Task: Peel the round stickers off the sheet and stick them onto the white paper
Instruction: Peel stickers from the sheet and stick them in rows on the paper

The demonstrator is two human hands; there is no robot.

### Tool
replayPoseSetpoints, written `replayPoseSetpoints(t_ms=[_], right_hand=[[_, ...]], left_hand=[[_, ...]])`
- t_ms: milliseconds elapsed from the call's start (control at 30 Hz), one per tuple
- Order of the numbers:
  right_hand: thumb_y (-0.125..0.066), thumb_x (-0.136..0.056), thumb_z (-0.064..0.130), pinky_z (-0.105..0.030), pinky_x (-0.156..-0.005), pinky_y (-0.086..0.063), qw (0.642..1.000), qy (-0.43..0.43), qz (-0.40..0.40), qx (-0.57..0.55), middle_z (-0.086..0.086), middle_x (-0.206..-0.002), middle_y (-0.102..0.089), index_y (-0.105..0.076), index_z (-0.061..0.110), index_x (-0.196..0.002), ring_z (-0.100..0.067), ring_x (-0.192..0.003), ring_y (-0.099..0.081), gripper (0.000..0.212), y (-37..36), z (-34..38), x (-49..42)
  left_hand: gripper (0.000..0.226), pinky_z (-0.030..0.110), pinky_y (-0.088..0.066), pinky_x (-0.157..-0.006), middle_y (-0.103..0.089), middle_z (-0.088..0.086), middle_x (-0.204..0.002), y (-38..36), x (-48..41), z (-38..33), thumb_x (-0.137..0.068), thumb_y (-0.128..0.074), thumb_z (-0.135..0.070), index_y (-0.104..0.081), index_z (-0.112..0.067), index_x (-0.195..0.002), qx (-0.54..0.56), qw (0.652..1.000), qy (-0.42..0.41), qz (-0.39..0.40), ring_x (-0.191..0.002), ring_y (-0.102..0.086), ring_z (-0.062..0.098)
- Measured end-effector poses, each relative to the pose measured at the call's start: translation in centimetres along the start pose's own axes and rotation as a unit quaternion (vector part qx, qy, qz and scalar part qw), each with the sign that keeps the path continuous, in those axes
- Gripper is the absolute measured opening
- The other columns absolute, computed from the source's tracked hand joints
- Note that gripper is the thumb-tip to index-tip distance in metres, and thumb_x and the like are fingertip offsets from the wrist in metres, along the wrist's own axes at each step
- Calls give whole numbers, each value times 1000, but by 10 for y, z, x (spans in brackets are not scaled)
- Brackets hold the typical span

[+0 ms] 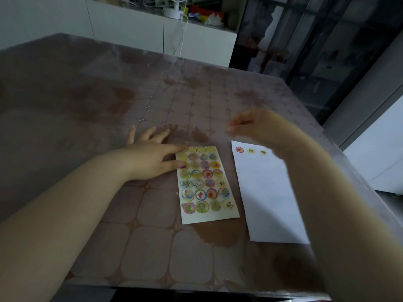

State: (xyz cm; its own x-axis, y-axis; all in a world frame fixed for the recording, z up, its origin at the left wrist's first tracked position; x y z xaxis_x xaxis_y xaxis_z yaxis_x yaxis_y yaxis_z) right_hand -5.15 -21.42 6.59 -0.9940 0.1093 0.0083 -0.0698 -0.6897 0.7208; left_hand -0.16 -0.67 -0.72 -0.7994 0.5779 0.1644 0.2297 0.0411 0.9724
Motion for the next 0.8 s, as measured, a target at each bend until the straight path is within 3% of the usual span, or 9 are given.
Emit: replayPoseSetpoints(t_ms=[67, 167, 233, 300, 400, 533, 700, 800], right_hand=[[-70, -78, 24, -19, -61, -39, 996, -59, 36, 50, 7, -81, -64, -71, 20, -84, -6, -73, -52, 7, 13, -18, 5], [-74, -74, 27, -22, -71, -40, 992, -119, 26, 6, 11, -83, -66, -71, 25, -74, -8, -84, -55, 4, 4, -45, 13], [-74, -73, 26, -23, -81, -42, 992, -122, 6, -35, 10, -93, -70, -70, 28, -70, -11, -97, -58, 6, -5, -58, 15], [-74, -74, 24, -16, -76, -39, 992, -120, -12, -34, 10, -103, -70, -69, 29, -70, -10, -100, -57, 8, -9, -63, 16], [-72, -77, 25, -13, -67, -37, 993, -115, -16, -28, 12, -102, -68, -70, 27, -76, -7, -94, -57, 3, -9, -63, 18], [-67, -82, 28, -11, -54, -37, 992, -115, -32, -28, 16, -77, -58, -72, 20, -89, 0, -69, -49, 11, -8, -66, 18], [-68, -82, 23, 4, -43, -31, 993, -113, -36, -22, 24, -67, -53, -71, 17, -84, 4, -63, -48, 7, -7, -68, 17], [-69, -81, 16, 5, -44, -30, 994, -103, -42, -18, 24, -66, -51, -71, 13, -84, 13, -55, -50, 5, -9, -66, 17]], left_hand=[[54, 54, 15, -108, -1, -4, -155, 1, 0, -1, -84, -31, -61, -13, -54, -134, -3, 1000, -13, -18, -140, 10, 22], [57, 52, 15, -108, -5, -6, -154, 4, 0, -3, -86, -34, -56, -10, -49, -137, -3, 999, -19, -43, -140, 7, 19], [57, 51, 14, -109, -9, -7, -153, 5, -1, -4, -89, -35, -51, -8, -47, -138, 1, 998, -17, -57, -140, 4, 18], [59, 51, 13, -109, -12, -8, -153, 5, -1, -4, -89, -37, -49, -7, -44, -139, 10, 998, -18, -65, -140, 2, 16], [60, 51, 14, -109, -14, -11, -151, 4, -2, -4, -89, -37, -48, -8, -41, -141, 18, 997, -27, -76, -140, -1, 15], [58, 49, 13, -110, -19, -13, -150, 5, -2, -6, -90, -38, -45, -11, -39, -141, 27, 994, -39, -96, -139, -5, 14], [57, 48, 12, -111, -23, -11, -149, 5, -2, -7, -90, -39, -44, -15, -37, -141, 38, 992, -49, -111, -138, -7, 13], [57, 48, 12, -110, -25, -10, -148, 5, -2, -6, -89, -40, -44, -16, -37, -141, 38, 991, -51, -118, -138, -9, 13]])
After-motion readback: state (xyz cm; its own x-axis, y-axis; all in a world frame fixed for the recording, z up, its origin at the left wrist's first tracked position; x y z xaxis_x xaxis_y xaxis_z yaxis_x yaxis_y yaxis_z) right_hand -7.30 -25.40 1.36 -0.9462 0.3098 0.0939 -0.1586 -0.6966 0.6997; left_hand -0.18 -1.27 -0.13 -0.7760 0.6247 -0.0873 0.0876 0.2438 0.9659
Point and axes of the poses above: each hand's wrist, its own x-axis away from the middle knuckle, its own y-axis out of the back of the hand, z = x × y, the point moved 3 cm from there along -x, towards the middle knuckle
